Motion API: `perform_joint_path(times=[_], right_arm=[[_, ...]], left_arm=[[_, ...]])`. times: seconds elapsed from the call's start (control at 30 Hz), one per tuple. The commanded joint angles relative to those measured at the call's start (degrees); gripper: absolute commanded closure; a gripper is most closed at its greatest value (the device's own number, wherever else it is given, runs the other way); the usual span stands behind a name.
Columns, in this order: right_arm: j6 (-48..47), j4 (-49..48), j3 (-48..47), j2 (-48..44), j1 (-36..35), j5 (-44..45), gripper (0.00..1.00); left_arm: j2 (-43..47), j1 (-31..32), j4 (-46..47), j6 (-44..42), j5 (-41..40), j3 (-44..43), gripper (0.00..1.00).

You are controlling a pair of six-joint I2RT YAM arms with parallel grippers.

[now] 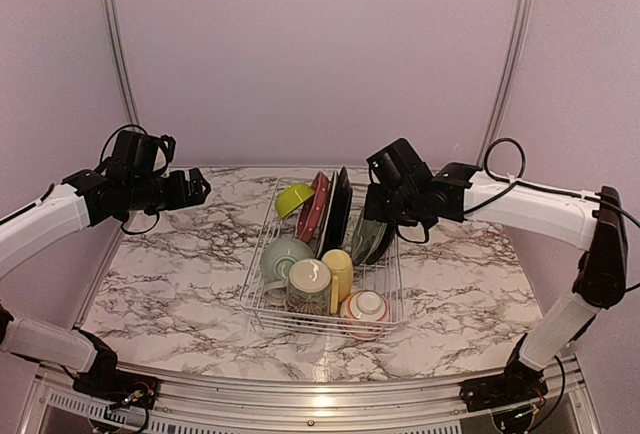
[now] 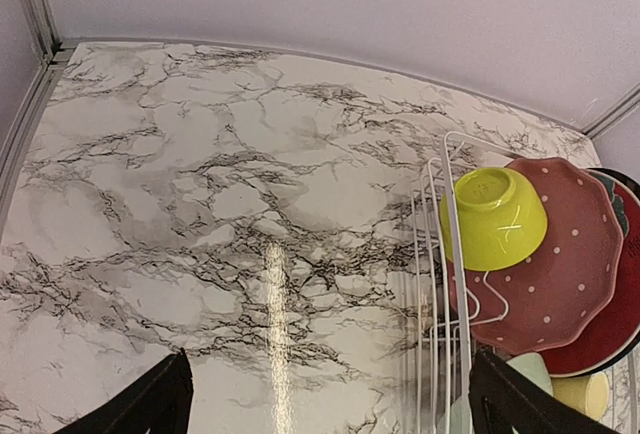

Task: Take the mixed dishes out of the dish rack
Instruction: Grab the plate from the dish rack.

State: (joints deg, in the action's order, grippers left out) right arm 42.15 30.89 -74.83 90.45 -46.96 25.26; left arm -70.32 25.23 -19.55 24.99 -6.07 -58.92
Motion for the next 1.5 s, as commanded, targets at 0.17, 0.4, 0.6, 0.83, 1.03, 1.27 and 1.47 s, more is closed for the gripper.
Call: perform_joint_path(times=[0.17,0.4,0.6,0.83,1.03,1.27,1.47], right_arm=[[5.21,5.38,-4.42,6.50,-0.40,6.73,0.50],[6.36,5.91,-6.67,10.53,-0.41,8.70,0.64],[8.00,7.96,-8.90,12.46,-0.41,8.99,0.73],[8.08,9.50,-10.54,12.54,-0.66,9.76,0.93],[8.36,13.08,-14.05,13.11,-1.68,12.24,1.00],[9.87,19.18,-18.70,13.64,-3.11,17.01,1.00],[10.48,22.59,-20.95,12.49,-3.22,19.40,1.00]], left_arm=[[0.58,0.28,0.71,-0.46,-1.25,1.69,0.01],[1.30,0.35,0.54,-0.69,-2.29,2.28,0.01],[1.51,0.37,0.52,-1.16,-2.44,2.55,0.01],[1.31,0.30,0.83,-1.11,-2.34,2.75,0.01],[0.98,0.35,1.02,-1.25,-1.96,2.74,0.01],[0.74,0.41,1.09,-1.14,-2.08,2.62,0.01],[0.58,0.39,1.09,-1.01,-1.97,2.53,0.01]])
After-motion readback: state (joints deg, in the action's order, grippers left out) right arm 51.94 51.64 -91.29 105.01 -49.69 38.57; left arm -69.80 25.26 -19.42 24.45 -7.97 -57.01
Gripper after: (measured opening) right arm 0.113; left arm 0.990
